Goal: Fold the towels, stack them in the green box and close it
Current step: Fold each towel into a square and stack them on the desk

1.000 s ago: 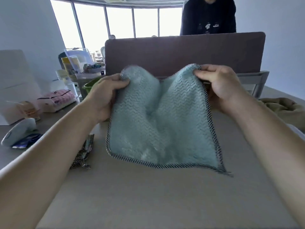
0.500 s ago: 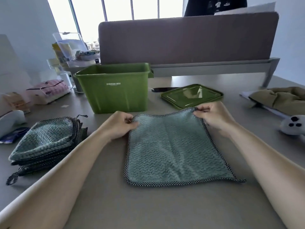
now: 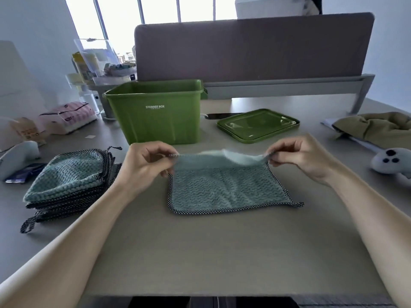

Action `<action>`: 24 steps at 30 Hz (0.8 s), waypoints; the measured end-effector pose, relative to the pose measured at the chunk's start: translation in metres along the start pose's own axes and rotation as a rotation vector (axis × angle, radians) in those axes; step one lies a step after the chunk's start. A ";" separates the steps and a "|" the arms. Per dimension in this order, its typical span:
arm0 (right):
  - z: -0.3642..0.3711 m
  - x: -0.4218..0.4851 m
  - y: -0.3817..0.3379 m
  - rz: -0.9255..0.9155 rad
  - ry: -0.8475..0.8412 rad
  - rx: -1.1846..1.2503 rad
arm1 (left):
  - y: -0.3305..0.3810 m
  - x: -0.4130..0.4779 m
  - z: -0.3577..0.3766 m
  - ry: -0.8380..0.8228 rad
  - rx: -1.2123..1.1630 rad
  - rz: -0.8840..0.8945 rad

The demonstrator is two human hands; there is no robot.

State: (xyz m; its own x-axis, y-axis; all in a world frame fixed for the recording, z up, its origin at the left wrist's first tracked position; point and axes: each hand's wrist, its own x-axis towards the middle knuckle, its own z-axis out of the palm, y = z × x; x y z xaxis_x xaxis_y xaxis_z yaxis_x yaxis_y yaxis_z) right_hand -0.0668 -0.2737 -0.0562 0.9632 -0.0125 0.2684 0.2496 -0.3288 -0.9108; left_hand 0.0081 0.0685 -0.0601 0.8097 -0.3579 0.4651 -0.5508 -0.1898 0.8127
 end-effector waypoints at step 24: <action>0.049 -0.017 -0.016 -0.186 -0.076 -0.765 | -0.001 -0.025 0.029 -0.443 0.720 0.122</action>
State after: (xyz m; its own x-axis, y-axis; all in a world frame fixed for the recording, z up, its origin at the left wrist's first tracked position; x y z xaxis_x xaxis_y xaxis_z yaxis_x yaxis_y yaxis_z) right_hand -0.0820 -0.2220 -0.0610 0.9233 0.1617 0.3483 0.2959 -0.8778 -0.3768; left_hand -0.0173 0.0506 -0.0830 0.6647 -0.7099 0.2330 -0.7452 -0.6076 0.2746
